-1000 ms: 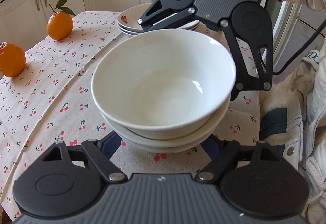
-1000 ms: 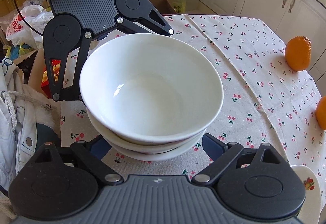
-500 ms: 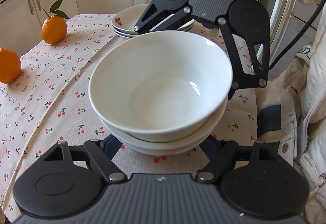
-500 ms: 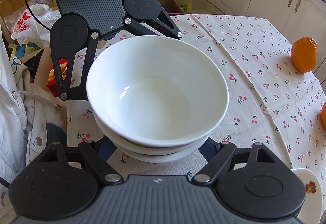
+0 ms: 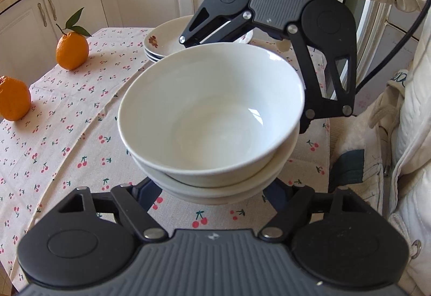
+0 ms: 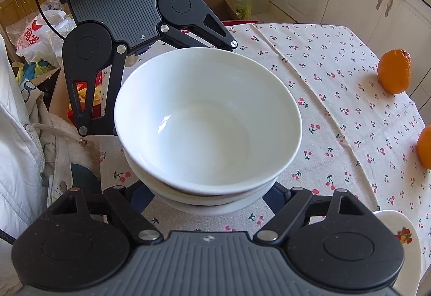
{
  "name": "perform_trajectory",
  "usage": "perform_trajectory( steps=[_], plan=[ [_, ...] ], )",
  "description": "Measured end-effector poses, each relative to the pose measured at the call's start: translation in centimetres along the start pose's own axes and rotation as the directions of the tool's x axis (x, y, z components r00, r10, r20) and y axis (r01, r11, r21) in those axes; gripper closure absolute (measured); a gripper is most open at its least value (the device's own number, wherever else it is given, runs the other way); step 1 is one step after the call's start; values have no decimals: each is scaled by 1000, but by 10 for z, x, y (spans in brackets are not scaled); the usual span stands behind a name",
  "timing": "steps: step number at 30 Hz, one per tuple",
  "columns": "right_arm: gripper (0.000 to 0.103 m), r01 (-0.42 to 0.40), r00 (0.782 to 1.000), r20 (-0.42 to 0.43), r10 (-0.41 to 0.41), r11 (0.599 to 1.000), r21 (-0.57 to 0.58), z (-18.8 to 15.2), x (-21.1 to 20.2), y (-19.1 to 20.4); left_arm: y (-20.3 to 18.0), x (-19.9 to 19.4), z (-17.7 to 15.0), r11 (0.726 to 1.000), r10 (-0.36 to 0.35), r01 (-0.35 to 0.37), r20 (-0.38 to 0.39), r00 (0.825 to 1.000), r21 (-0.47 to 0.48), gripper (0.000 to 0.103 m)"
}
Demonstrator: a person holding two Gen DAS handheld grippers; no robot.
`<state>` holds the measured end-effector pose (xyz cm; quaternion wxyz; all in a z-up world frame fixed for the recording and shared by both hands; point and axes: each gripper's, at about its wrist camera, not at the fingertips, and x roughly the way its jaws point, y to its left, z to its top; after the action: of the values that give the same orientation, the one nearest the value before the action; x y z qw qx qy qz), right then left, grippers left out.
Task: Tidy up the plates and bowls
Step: 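Lift the bowl stack with both grippers and carry it over the plate stack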
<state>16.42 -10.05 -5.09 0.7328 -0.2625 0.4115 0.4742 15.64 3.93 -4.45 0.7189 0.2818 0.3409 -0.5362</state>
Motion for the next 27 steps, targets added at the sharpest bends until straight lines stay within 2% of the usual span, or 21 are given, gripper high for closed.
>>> perform_trajectory(
  steps=[12, 27],
  plan=[
    [16, 33, 999, 19, -34, 999, 9, -25, -38, -4, -15, 8, 40, 1000, -9, 9, 16, 1000, 14, 22],
    [16, 164, 986, 15, -166, 983, 83, -79, -94, -41, -10, 55, 114, 993, -55, 46, 72, 996, 111, 22]
  ],
)
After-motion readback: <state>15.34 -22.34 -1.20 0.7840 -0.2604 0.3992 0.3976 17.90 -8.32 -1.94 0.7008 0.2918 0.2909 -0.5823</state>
